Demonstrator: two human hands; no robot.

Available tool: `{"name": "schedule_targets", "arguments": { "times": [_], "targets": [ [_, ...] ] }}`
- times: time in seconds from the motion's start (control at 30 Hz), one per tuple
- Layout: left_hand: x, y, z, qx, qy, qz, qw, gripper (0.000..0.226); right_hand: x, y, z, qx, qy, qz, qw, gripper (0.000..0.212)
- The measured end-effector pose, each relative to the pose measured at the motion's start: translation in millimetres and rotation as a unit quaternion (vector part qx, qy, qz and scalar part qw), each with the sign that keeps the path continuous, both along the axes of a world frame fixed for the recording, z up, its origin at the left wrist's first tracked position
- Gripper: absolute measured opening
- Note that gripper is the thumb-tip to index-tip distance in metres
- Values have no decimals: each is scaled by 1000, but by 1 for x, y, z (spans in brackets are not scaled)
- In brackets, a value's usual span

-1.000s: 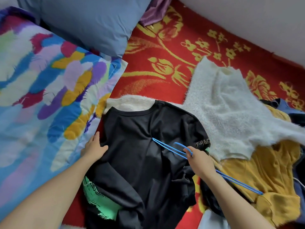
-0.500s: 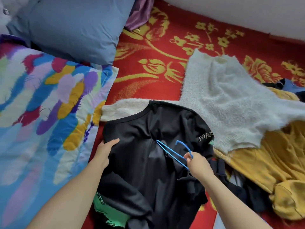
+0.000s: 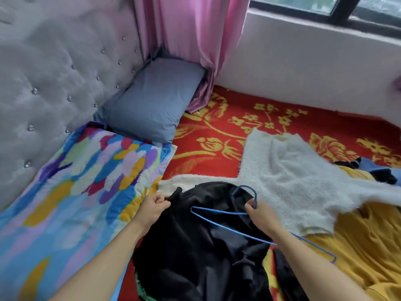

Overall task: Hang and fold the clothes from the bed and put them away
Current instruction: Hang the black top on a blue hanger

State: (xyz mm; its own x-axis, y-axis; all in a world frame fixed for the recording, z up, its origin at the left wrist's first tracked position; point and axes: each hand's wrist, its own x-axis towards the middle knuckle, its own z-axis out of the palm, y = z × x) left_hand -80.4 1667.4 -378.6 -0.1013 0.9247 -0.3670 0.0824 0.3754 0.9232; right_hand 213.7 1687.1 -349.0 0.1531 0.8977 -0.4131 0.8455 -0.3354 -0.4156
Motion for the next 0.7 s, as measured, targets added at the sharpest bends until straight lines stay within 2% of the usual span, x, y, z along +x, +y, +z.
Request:
{"name": "schedule_targets", "arguments": {
  "times": [0.1, 0.17, 0.23, 0.3, 0.37, 0.43, 0.5, 0.6, 0.7],
  "targets": [
    [-3, 1, 31, 3, -64, 8, 998, 41, 20, 16, 47, 57, -12, 8, 998, 42],
    [-2, 2, 46, -15, -64, -4, 998, 42, 30, 23, 69, 79, 10, 10, 997, 48],
    [8, -2, 67, -30, 79, -71, 994, 29, 39, 18, 94, 106, 33, 18, 994, 46],
    [16, -7, 81, -60, 273, -185, 942, 31, 40, 17, 107, 128, 53, 33, 990, 45],
    [21, -12, 92, -93, 374, -263, 884, 32, 42, 9, 115, 140, 65, 37, 987, 46],
    [18, -16, 103, -119, 419, -261, 862, 23, 45, 0, 116, 145, 72, 41, 986, 46],
    [17, -16, 112, -85, 370, -266, 886, 26, 49, -7, 115, 154, 92, 45, 983, 45],
    [18, -25, 140, 24, 223, -238, 945, 32, 58, -16, 120, 186, 134, 48, 972, 45],
    [18, -31, 199, 148, 156, -187, 959, 34, 71, -17, 149, 262, 192, 34, 945, 45]
  ]
}}
